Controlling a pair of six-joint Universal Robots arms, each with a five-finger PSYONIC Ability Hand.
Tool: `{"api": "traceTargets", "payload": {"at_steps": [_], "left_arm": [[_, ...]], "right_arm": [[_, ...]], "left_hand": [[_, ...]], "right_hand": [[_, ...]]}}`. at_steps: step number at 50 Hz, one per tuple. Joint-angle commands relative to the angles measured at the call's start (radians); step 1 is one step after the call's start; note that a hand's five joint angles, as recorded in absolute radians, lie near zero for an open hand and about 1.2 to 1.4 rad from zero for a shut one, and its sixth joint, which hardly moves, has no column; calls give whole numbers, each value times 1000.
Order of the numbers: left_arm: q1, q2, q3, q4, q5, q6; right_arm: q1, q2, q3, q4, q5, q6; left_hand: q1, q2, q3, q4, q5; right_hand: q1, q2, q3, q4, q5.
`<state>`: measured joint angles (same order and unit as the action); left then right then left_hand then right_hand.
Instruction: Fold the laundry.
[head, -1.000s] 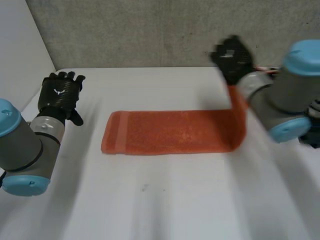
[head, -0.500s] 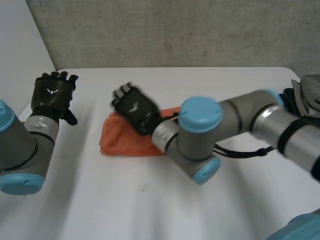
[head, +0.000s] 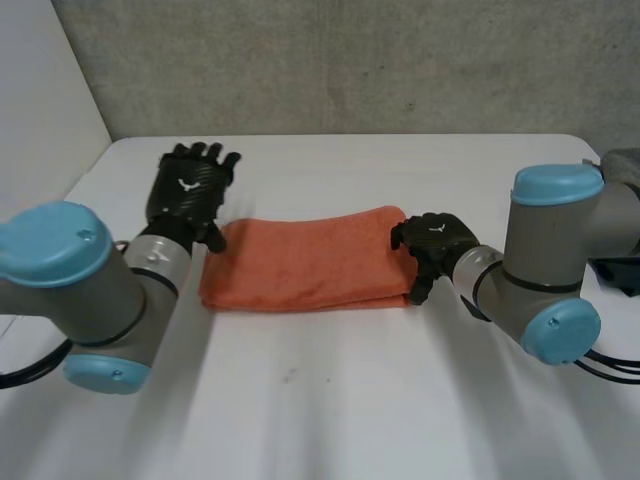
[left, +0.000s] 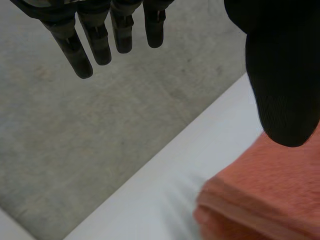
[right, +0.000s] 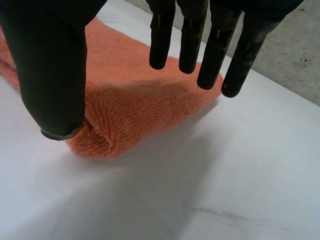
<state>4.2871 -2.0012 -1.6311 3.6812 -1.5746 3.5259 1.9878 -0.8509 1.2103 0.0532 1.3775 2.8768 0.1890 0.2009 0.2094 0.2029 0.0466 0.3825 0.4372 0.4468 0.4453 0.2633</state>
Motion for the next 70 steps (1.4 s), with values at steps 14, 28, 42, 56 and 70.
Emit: {"api": "traceTargets", "payload": {"at_steps": [14, 28, 42, 56, 70], "left_arm": [[-20, -44, 17, -33, -1, -4], [0, 44, -30, -92, -1, -5], [-7, 67, -39, -93, -5, -12], [-81, 59, 100, -173, -34, -188], [-294, -200, 414, -395, -34, -271]], "right_arm": [[-52, 32, 97, -79, -55, -7], [-319, -260, 403, -70, -38, -378], [47, -329, 291, -220, -69, -456], [243, -224, 304, -196, -121, -339], [-46, -292, 238, -41, -86, 188]], "left_hand": [[-14, -26, -35, -28, -47], [-14, -26, -35, -28, -47], [-14, -26, -35, -28, -47], [-14, -26, -35, -28, -47], [-2, -14, -22, -16, -34]], "right_hand": [[1014, 959, 949, 951, 958], [1014, 959, 949, 951, 958], [1014, 959, 949, 951, 958], [-208, -263, -272, -271, -263], [-208, -263, -272, -271, -263]]}}
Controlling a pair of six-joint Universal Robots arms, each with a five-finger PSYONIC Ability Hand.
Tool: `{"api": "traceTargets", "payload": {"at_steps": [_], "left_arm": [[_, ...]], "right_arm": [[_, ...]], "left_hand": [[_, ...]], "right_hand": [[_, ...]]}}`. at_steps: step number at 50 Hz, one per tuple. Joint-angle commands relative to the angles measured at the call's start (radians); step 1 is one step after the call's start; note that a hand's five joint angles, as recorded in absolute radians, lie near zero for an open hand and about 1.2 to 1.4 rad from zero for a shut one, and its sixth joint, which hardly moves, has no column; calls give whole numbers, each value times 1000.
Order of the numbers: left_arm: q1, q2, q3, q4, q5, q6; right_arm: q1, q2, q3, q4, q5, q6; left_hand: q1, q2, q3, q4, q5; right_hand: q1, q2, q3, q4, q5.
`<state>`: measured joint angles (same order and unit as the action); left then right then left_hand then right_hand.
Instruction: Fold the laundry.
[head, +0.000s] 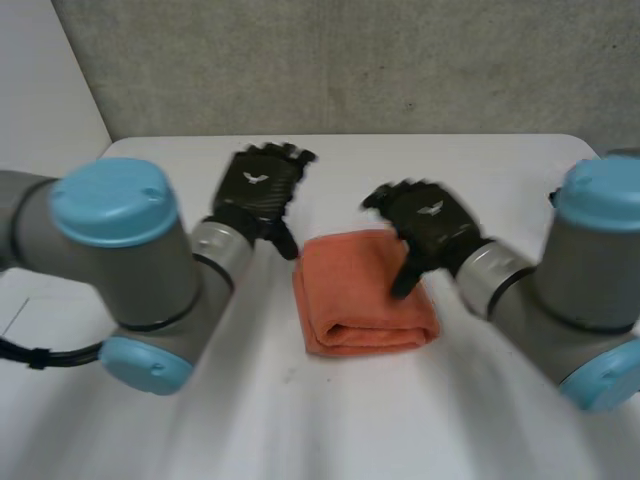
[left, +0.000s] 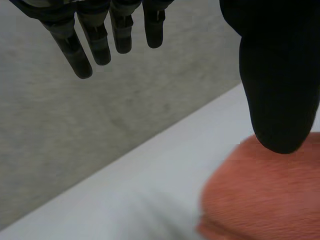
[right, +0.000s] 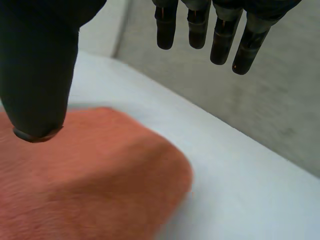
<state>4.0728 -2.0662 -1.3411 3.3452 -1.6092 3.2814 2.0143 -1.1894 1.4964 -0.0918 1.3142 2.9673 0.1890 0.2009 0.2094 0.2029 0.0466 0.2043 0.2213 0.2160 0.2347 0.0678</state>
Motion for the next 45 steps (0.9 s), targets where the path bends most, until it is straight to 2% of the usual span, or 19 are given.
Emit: {"api": "traceTargets", "payload": {"at_steps": [1, 6, 13, 17, 22, 27, 31, 35, 36, 39, 45], "left_arm": [[-87, -153, 137, -67, 0, -26], [-112, -244, 192, -144, -9, -28], [-109, -282, 194, -213, -87, -20], [-104, -278, 177, -216, -109, -9], [-91, -256, 169, -216, -103, 46], [-92, -219, 172, -213, -90, 92], [-86, -158, 184, -210, -11, 96], [-48, -49, 191, -214, 126, 89], [-26, -10, 191, -220, 182, 83], [3, 35, 191, -245, 250, 67], [63, 87, 211, -355, 397, 35]], "right_arm": [[-72, 63, -56, 112, -23, 96], [-66, 154, -119, 147, -16, 91], [-63, 273, -192, 167, -21, 67], [-62, 324, -232, 227, -10, -40], [-62, 318, -232, 247, 11, -180], [-58, 278, -202, 198, 71, -211], [-45, 173, -102, 83, 85, -211], [-23, 18, 68, -96, 89, -211], [-16, -2, 94, -120, 89, -211], [20, -45, 189, -196, 91, -211], [83, -45, 295, -227, 92, -206]], "left_hand": [[-2, -14, -22, -16, -34], [1, -11, -19, -13, -31], [10, -2, -11, -4, -22], [7, -5, -14, -7, -25], [1, -11, -19, -13, -31], [-11, -23, -31, -25, -43], [-2, -14, -22, -16, -34], [4, -8, -17, -10, -28], [7, -5, -14, -7, -25], [7, -5, -14, -7, -25], [7, -5, -14, -7, -25]], "right_hand": [[-30, -47, -41, -60, -68], [-30, -47, -41, -60, -68], [-30, -47, -41, -60, -68], [-30, -47, -41, -60, -68], [-30, -47, -41, -60, -68], [-30, -47, -41, -60, -68], [-30, -47, -41, -60, -68], [-30, -47, -41, -60, -68], [-30, -47, -41, -60, -68], [-30, -47, -41, -60, -68], [-30, -47, -41, -60, -68]]}}
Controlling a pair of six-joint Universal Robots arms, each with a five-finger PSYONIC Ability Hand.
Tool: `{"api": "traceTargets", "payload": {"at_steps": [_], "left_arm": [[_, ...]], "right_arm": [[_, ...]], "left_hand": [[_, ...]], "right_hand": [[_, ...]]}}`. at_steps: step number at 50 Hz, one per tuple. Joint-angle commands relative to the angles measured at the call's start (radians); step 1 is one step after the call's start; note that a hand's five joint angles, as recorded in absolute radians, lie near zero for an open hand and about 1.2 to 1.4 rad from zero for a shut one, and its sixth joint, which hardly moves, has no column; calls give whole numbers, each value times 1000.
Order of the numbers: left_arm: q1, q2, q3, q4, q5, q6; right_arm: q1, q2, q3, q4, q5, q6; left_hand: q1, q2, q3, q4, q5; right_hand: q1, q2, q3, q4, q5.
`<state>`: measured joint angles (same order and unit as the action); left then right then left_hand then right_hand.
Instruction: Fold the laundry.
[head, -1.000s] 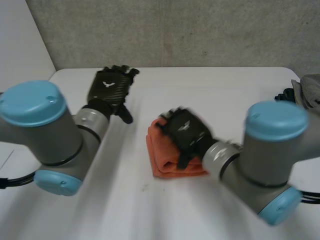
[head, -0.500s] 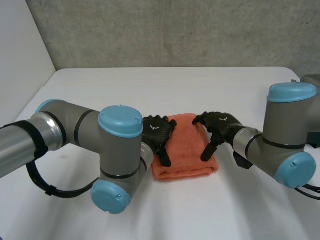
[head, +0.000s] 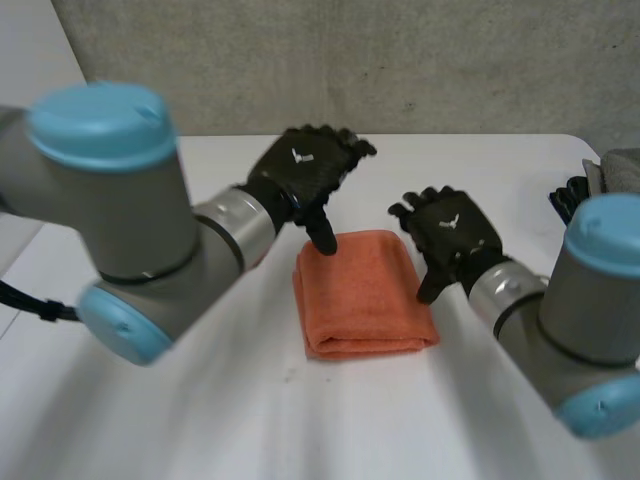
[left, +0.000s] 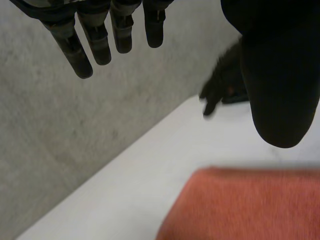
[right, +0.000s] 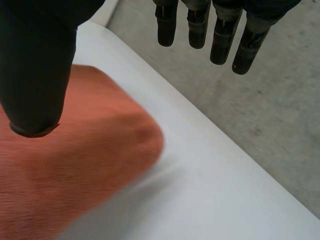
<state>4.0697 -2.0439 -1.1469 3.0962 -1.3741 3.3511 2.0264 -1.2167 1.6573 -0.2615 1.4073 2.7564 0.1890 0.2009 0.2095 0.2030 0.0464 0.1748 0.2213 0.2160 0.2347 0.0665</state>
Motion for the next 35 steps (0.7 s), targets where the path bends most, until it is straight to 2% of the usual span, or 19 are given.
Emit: {"api": "traceTargets", "payload": {"at_steps": [1, 4, 16, 17, 22, 35], "left_arm": [[69, 68, 18, -119, 179, -36], [78, 74, 23, -142, 216, -36], [80, 70, 7, -140, 216, -39], [80, 70, 7, -140, 216, -39], [83, 68, 3, -140, 216, -41], [92, 70, -19, -137, 216, -41]], "right_arm": [[78, -15, 142, -59, -1, 5], [109, 37, 150, -71, 4, 2], [123, 215, 44, -170, 53, -11], [123, 230, 27, -170, 53, -11], [121, 256, -8, -173, 47, -9], [123, 321, -91, -162, 55, -9]], "left_hand": [[7, -5, -14, -7, -25], [10, -2, -11, -4, -22], [4, -8, -17, -10, -28], [4, -8, -17, -10, -28], [4, -8, -17, -10, -28], [4, -8, -17, -10, -28]], "right_hand": [[0, -47, -41, -60, -66], [0, -47, -41, -60, -66], [4, -43, -37, -56, -62], [97, 51, 56, 37, 31], [289, 242, 248, 229, 222], [295, 248, 254, 235, 229]]}}
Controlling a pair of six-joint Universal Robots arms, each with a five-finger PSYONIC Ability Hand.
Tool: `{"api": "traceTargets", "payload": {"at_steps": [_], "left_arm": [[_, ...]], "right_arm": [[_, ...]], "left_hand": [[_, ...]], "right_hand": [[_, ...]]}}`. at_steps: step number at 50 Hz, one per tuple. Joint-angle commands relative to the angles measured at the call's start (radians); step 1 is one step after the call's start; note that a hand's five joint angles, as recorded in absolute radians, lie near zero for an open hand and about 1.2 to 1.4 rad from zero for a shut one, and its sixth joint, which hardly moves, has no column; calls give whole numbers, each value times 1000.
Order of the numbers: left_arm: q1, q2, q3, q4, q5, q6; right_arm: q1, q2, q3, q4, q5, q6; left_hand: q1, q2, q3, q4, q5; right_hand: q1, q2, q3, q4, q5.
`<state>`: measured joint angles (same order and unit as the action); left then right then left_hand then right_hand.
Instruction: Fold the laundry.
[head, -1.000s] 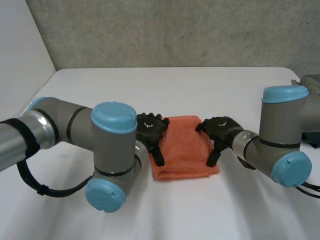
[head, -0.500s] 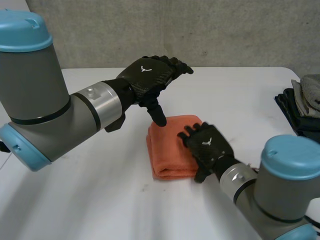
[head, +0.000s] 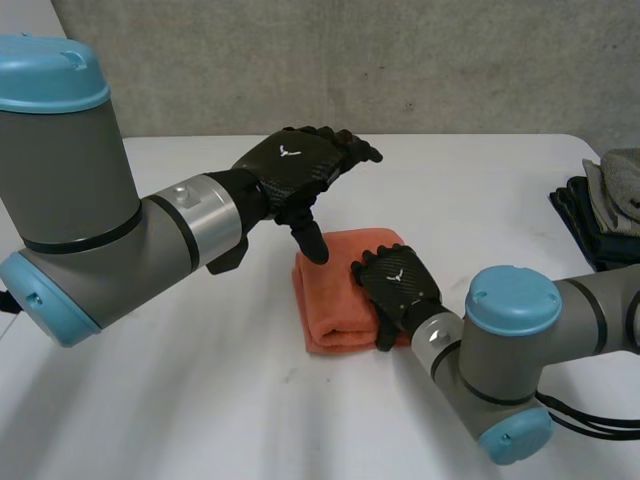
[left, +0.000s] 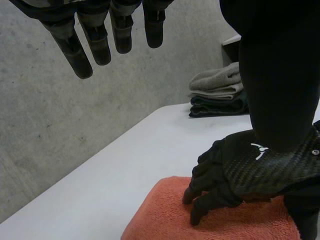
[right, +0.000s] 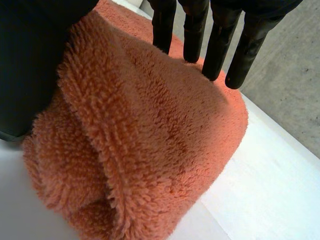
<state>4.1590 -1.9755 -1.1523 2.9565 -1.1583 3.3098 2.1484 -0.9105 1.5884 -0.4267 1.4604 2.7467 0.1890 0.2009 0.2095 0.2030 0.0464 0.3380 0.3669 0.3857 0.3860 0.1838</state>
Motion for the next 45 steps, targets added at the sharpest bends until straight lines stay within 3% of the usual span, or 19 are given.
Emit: {"api": "traceTargets", "payload": {"at_steps": [1, 11, 26, 33, 41, 44, 45], "left_arm": [[3, 1, -17, 3, 2, 1], [4, 1, -27, 3, 2, 1], [4, -2, -38, 16, 3, -15], [10, -2, -40, 18, 3, -15], [17, 0, -47, 18, 3, -24], [18, 1, -53, 18, 3, -32], [20, 1, -53, 18, 3, -32]], "right_arm": [[1, 15, -24, 5, 2, 1], [-1, -31, 16, 31, 0, 5], [-2, 39, -65, 29, -3, -1], [-2, 65, -134, 29, 2, 2], [-1, 104, -231, 39, 0, 2], [-1, 139, -272, 62, -2, 1], [-2, 159, -297, 77, 0, -1]], "left_hand": [[4, -8, -17, -10, -28], [4, -8, -17, -10, -28], [4, -8, -17, -10, -28], [4, -8, -17, -10, -28], [7, -5, -14, -7, -25], [7, -5, -14, -7, -25], [7, -5, -14, -7, -25]], "right_hand": [[132, 103, 84, 84, 111], [11, -18, -37, -37, -9], [117, 88, 69, 69, 96], [375, 346, 327, 327, 355], [516, 487, 468, 468, 495], [803, 774, 755, 755, 783], [1056, 1027, 1008, 1008, 1035]]}}
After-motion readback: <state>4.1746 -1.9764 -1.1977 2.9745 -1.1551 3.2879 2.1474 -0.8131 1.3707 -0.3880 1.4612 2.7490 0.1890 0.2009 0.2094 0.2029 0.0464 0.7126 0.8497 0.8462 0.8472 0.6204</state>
